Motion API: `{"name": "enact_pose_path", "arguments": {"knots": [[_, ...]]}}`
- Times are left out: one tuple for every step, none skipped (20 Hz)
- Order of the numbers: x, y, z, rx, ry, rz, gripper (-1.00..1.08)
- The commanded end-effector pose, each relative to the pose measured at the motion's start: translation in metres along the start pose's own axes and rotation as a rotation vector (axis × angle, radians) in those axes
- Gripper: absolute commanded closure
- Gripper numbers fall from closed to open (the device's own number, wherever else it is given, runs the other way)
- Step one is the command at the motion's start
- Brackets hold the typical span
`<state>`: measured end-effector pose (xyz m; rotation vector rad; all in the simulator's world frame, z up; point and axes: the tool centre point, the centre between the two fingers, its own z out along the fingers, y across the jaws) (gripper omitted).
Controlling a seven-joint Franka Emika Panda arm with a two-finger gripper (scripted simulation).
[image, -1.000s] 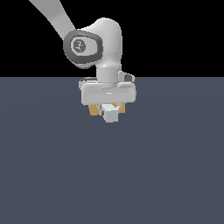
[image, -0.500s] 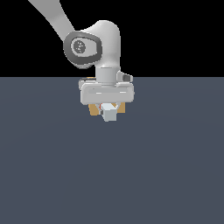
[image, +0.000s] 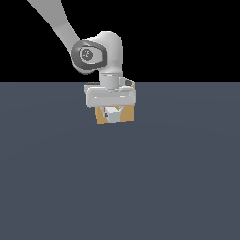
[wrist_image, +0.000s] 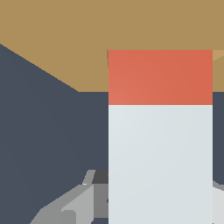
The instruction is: Insert the peg into the horizontal hole in a box.
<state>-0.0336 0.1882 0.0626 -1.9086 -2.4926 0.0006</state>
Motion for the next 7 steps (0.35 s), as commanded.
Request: {"name": "enact_pose_path", "arguments": {"knots": [[0.0125,0.0014,-0.0021,-0.004,0.000,0.002,1.08],[0.0158,0.0016,-0.0020,-0.004,0.000,0.002,1.08],[0.0184,0.0018,-0.0020,-0.004,0.000,0.002,1.08],[0.0201,0.0022,-0.0020,-0.004,0.000,0.002,1.08],[0.0210,0.0025,-0.0020,-0.004,0.000,0.002,1.08],[0.0210,0.0030,-0.0020,-0.004,0.000,0.002,1.08],[0.0208,0.0032,-0.0020,-0.004,0.000,0.002,1.08]]}}
